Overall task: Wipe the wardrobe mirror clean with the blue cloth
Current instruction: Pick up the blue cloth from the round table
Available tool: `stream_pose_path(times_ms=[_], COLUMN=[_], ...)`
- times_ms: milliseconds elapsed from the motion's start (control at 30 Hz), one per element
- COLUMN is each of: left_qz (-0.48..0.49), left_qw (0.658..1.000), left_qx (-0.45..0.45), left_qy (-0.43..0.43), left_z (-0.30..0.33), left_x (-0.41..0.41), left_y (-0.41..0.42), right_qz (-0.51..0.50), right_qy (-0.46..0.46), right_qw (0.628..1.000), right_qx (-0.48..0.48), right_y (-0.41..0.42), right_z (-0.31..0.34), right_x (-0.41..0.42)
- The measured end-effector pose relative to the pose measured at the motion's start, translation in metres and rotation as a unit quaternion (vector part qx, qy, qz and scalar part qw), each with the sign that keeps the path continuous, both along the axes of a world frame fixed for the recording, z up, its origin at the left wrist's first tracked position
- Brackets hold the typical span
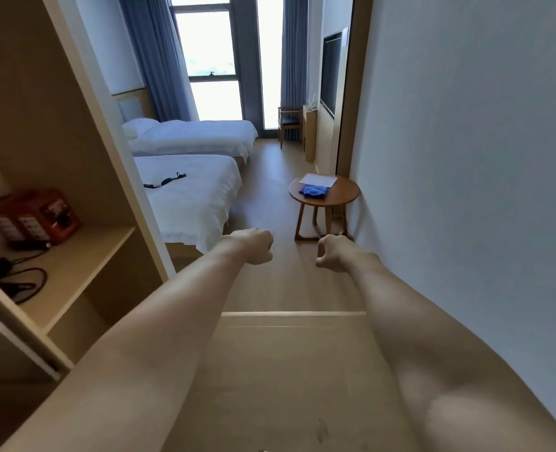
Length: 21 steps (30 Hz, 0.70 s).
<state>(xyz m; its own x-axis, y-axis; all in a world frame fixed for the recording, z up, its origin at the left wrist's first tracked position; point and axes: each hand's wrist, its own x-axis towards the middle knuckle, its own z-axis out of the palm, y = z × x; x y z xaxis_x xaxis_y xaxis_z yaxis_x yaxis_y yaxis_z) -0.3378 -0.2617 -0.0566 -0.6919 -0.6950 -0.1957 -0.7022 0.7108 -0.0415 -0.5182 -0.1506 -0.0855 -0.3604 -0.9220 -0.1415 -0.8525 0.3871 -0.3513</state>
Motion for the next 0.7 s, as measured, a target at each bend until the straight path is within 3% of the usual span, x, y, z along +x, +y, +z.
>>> stream_pose_path(times_ms=[300, 700], left_qz=[-0.010, -0.022], left_qw=[1.000, 0.999], left_qx=[0.021, 0.003], left_qy=[0.005, 0.026], left_z=[-0.015, 0.004], left_x=[-0.079, -0.178], left_y=[-0.132, -0.311], right_qz=[-0.017, -0.021], right_qy=[0.007, -0.002], right_qw=[1.000, 1.000], right_qx=[0.022, 0.010], right_y=[-0.133, -0.319], right_z=[-0.023, 0.002], right_x=[-0.077, -0.169])
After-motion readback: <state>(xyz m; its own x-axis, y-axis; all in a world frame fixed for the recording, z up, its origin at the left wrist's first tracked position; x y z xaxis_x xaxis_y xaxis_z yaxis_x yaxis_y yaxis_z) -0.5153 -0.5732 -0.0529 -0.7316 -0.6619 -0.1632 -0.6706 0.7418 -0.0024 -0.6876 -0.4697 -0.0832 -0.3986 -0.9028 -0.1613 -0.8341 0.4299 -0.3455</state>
